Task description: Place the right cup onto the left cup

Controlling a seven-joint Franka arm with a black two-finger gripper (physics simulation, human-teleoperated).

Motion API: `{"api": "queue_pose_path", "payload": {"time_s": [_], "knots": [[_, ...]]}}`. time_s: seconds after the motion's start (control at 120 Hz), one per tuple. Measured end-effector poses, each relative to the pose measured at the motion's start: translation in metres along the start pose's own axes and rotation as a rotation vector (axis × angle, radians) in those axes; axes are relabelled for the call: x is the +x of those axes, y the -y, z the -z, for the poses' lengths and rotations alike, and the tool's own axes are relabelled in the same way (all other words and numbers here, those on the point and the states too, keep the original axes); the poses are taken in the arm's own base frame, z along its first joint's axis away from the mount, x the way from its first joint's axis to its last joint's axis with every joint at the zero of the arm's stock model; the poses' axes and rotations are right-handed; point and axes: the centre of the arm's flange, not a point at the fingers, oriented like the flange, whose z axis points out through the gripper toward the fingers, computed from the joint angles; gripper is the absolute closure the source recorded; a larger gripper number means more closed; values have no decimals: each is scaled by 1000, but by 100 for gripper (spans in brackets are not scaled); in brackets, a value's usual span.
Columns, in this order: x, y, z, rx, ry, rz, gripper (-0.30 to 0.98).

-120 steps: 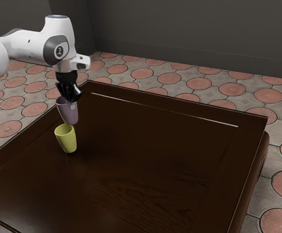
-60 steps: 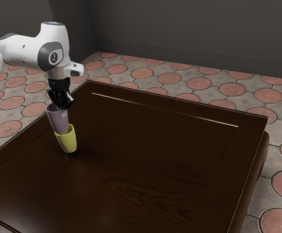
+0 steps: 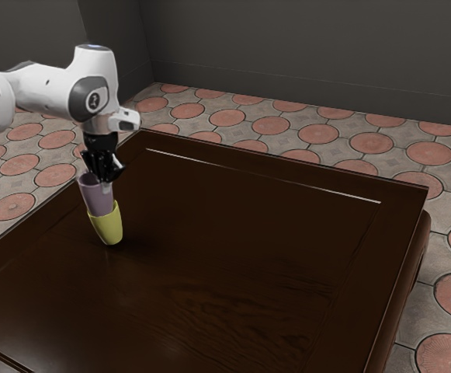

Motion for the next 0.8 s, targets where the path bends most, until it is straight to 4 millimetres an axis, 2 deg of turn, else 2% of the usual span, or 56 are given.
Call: {"api": "queue_pose_path", "payload": {"time_s": [0.092, 0.242, 0.383, 0.467, 0.55, 0.6, 0.658, 0.8], "knots": [[3, 0, -7, -2, 1, 1, 77], [2, -3, 4, -6, -6, 6, 54], [-5, -11, 30, -4, -21, 3, 37], [-16, -20, 57, -5, -47, 2, 26], [-34, -53, 106, -15, -96, -33, 18], [-43, -75, 128, -21, -117, -57, 14], [-50, -92, 143, -32, -128, -76, 11], [-60, -132, 162, -49, -133, -121, 6]]}}
